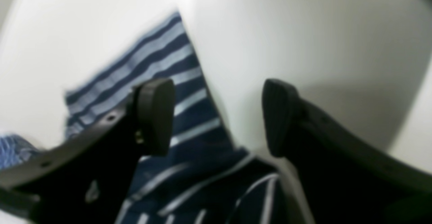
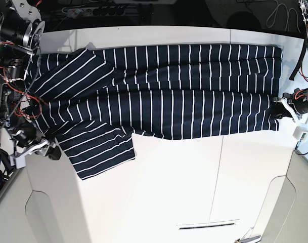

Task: Fold the T-shirt properly
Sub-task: 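Lift the side edges and fold the shirt lengthwise toward the shoulder edge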

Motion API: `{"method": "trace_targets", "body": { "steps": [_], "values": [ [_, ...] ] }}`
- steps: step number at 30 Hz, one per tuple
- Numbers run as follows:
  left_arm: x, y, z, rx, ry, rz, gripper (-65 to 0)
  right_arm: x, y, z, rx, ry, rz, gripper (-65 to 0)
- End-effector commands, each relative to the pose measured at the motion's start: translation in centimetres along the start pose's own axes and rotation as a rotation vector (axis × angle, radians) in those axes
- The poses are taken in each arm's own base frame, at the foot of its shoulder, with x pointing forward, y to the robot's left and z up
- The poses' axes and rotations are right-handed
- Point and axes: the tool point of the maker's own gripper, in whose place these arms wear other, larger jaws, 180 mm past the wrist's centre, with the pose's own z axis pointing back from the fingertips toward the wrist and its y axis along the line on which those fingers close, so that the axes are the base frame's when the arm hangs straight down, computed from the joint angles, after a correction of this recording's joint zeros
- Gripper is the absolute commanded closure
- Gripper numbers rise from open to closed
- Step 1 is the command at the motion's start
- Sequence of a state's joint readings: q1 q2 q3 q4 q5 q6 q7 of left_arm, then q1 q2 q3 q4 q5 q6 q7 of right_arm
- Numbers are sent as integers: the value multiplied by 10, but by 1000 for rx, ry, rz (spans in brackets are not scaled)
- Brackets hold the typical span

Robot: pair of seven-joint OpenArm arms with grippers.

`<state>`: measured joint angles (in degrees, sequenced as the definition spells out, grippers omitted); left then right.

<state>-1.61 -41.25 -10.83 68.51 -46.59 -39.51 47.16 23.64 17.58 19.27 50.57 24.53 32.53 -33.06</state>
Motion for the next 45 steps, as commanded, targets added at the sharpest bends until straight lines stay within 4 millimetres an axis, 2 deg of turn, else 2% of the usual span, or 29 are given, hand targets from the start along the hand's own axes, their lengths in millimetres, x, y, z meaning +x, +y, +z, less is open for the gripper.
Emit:
{"method": "trace_targets", "body": {
  "steps": [1,5,14,16,20,21,26,29,34,36,41,45],
  "values": [
    [20,5,9,8,-48,-25,0,23,4,0,6,-58,31,-403],
    [20,5,9,7,-48,-25,0,5,18,-13,19,-14,48,-403],
    [19,3,8,3,-49,-22,0,-9,48,-29,74,6,31,-386],
    [19,3,8,4,-48,-23,0,-10,52,-30,80,5,27,-296],
    [19,3,8,3,-49,-22,0,-9,54,-31,86,0,24,-25],
    [19,3,8,3,-49,-22,0,-8,54,-31,88,-3,23,0],
    [21,6,10,11,-47,-27,0,-5,58,-28,100,-1,32,0],
    [28,15,20,31,-60,-36,0,3,68,-21,131,27,42,0],
    [35,15,34,0,-62,20,0,26,95,6,207,-10,97,0],
    [36,15,41,-9,-56,39,0,28,103,20,220,-20,136,0],
    [43,16,53,-31,-79,76,0,11,119,44,273,-37,145,0],
    [33,12,54,-44,-54,80,0,-5,128,63,290,-47,167,0]
  ]
}}
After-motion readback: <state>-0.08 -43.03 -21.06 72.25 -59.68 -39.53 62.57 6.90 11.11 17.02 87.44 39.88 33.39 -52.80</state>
